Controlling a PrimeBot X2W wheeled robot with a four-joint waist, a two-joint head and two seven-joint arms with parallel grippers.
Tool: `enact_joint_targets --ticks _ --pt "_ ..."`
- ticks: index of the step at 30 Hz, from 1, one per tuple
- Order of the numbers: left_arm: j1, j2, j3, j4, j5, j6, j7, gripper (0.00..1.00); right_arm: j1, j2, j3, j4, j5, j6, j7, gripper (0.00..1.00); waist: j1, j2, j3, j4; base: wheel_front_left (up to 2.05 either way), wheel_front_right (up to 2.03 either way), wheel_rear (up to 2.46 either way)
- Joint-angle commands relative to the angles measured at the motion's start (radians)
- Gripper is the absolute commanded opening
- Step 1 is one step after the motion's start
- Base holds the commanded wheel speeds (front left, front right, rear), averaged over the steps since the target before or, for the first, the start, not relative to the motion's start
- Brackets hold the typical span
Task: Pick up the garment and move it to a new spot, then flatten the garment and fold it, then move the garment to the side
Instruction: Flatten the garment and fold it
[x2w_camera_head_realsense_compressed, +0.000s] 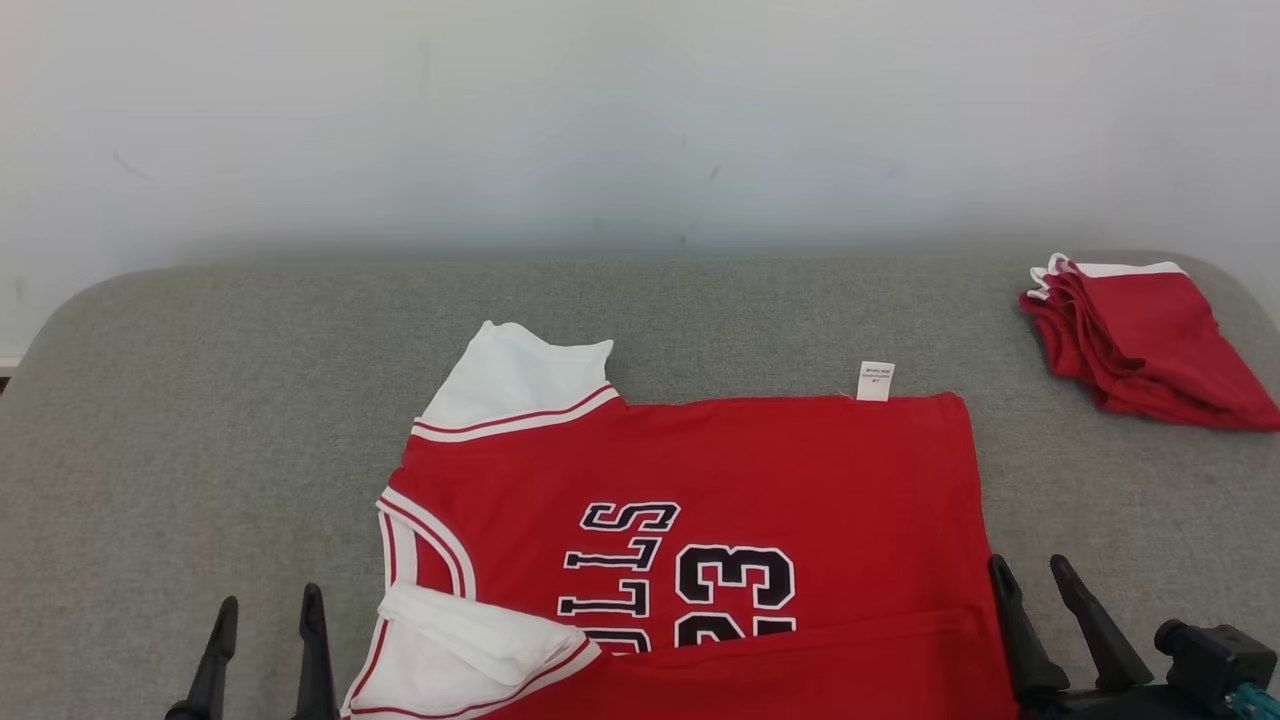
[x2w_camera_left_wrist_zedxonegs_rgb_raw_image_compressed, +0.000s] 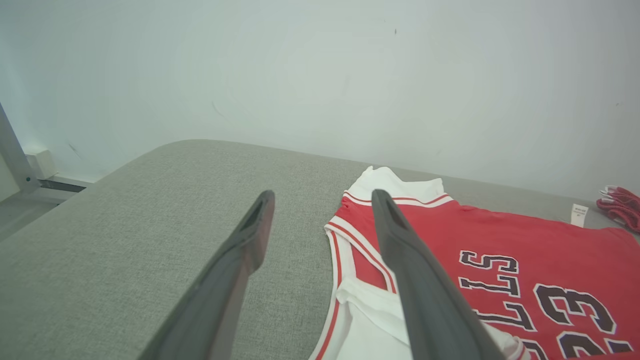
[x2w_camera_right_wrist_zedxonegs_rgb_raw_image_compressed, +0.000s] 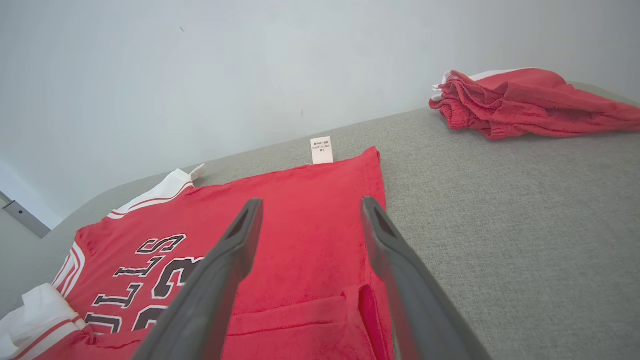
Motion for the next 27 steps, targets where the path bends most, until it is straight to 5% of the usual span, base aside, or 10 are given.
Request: enact_joint_targets --ticks 1,13,27 --pt "0.021 -0.010 0.018 -0.011 0.033 -0.005 -0.003 1.00 0.006 0.014 -0.011 -0.012 -0.024 -0.002 -0.007 1.00 0.0000 0.0000 0.001 -0.003 0.00 0.00 0.00" --pt "0.051 -0.110 0.121 -0.021 0.271 -0.079 -0.003 1.00 0.068 0.217 -0.148 -0.187 -0.354 -0.002 -0.007 1.00 0.0000 0.0000 0.009 -0.012 0.00 0.00 0.00" --pt "0.054 -0.130 0.152 0.038 0.339 -0.123 -0.003 1.00 0.100 0.278 -0.208 -0.171 -0.459 -0.002 -0.008 1.00 0.0000 0.0000 0.022 -0.019 0.00 0.00 0.00"
